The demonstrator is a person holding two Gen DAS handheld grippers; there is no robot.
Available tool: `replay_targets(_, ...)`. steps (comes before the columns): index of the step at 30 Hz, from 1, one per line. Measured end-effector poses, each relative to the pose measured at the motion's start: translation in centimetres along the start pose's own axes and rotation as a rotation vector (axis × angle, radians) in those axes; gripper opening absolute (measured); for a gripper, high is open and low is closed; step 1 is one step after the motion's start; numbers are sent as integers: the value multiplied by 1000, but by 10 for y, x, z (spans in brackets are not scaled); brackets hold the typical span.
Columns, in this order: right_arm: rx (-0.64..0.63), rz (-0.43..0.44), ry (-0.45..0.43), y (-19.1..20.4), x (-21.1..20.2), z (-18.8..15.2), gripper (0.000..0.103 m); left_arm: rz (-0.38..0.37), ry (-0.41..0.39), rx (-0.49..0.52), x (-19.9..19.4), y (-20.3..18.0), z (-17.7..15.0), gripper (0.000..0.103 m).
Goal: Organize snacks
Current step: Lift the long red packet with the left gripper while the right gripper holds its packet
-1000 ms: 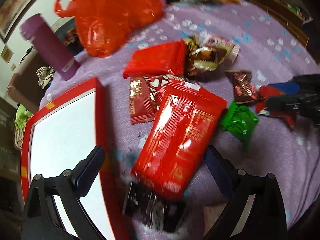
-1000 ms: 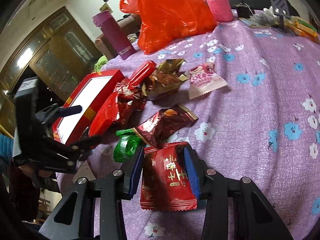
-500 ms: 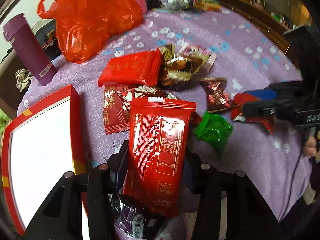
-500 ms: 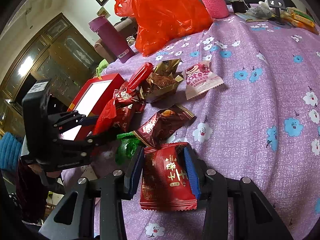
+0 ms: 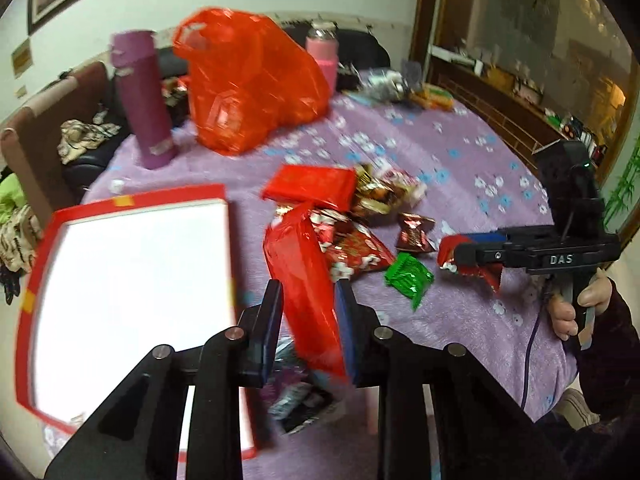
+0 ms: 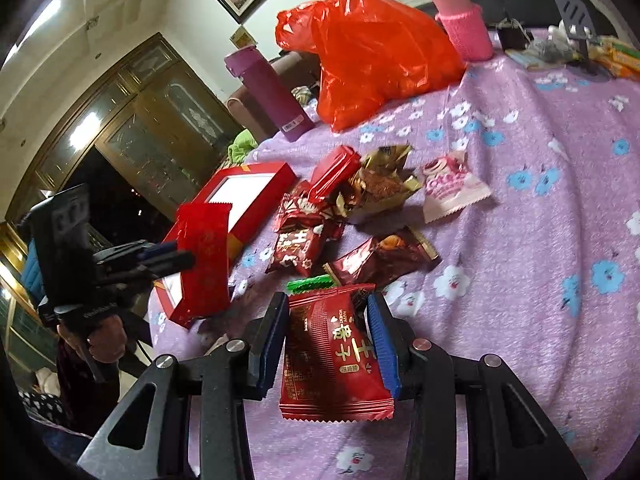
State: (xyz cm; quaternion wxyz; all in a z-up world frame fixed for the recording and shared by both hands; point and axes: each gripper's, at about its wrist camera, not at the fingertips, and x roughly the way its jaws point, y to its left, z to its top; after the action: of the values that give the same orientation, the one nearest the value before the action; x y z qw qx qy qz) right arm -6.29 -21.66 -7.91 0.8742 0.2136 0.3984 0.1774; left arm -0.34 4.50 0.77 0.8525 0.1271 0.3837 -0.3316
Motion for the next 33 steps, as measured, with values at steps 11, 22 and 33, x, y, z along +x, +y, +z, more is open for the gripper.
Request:
replay_targets(11, 23, -15, 29, 28, 23, 17, 41, -23, 74, -71, 15, 8, -16, 25)
replay_targets(22, 102, 25, -5, -2, 20, 15, 41, 111, 280, -137, 88, -16, 8, 65)
replay_targets(33, 132, 56, -42, -7, 8, 19, 41, 119, 269, -130, 101, -17, -1, 48)
